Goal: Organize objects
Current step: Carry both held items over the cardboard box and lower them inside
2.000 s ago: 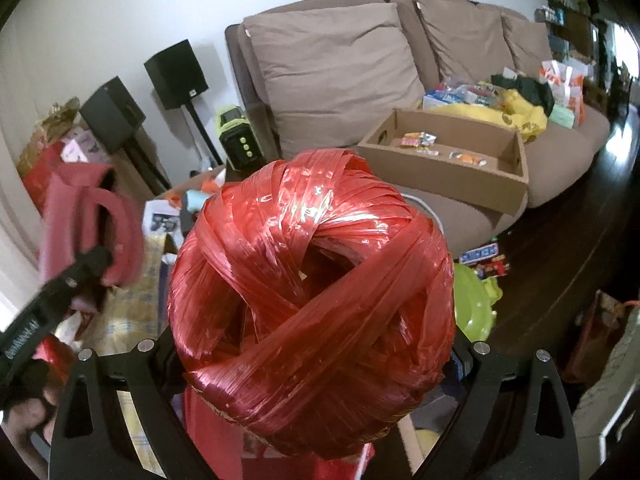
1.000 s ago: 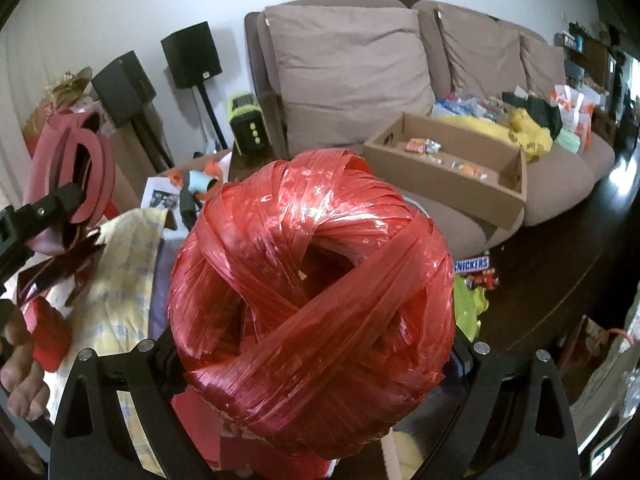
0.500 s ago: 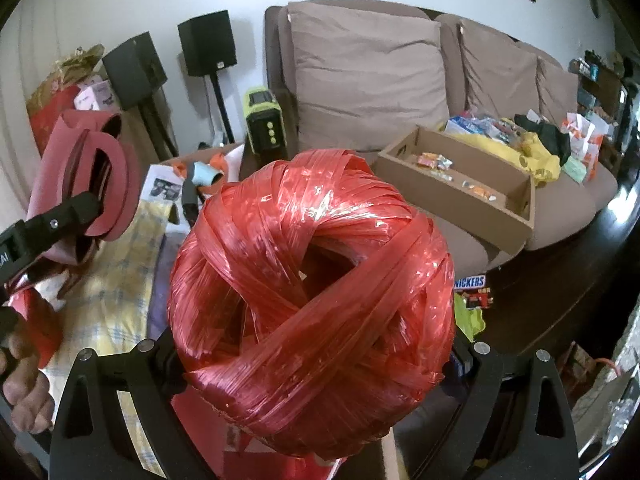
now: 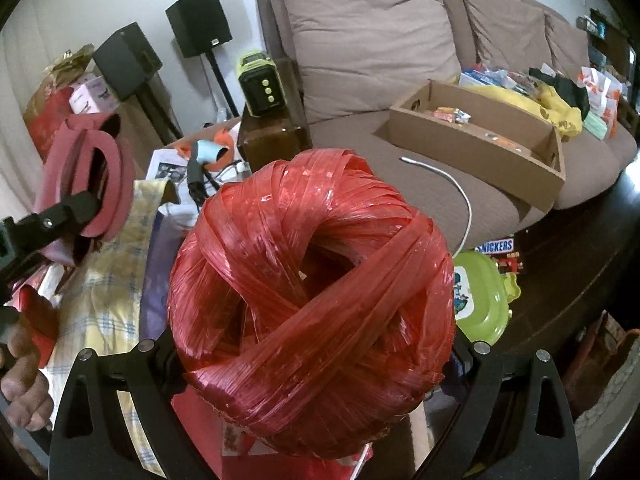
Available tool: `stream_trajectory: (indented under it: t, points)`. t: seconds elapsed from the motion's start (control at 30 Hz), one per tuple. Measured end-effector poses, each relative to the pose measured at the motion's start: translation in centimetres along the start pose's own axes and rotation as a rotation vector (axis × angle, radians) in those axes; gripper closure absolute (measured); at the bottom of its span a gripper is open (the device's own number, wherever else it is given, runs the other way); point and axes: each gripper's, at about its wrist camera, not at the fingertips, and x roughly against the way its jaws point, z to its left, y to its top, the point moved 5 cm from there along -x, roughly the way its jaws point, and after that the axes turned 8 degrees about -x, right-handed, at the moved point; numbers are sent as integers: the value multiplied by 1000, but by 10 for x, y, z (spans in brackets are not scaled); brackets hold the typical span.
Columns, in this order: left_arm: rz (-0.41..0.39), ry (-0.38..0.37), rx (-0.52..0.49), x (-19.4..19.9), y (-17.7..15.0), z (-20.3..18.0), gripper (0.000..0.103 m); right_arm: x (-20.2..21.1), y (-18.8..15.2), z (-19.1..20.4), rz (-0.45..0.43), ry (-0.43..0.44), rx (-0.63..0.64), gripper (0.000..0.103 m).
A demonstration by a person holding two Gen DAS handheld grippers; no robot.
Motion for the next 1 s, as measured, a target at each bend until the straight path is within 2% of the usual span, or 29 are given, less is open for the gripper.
stream_trajectory:
  t: [0.13, 0.37, 0.5, 0.7, 0.87, 1.0]
  points:
    - [16, 44, -49, -9, -6, -7, 17, -6, 0, 3, 8, -16, 27, 7]
    - [61, 37, -67, -25, -16, -12, 17, -17, 1, 8, 38, -7, 61, 7]
    - [74, 66, -119, -32, -20, -16, 17, -24, 3, 13, 43, -6, 75, 7]
    - [102, 20, -80, -40, -21, -13, 17, -34, -5, 16, 73, -14, 90, 7]
    - [166, -116, 17, -52, -27, -9, 17, -39, -9, 14, 79, -17, 83, 7]
    - [175, -115, 11, -56, -28, -12, 17, -41, -9, 11, 81, -10, 73, 7]
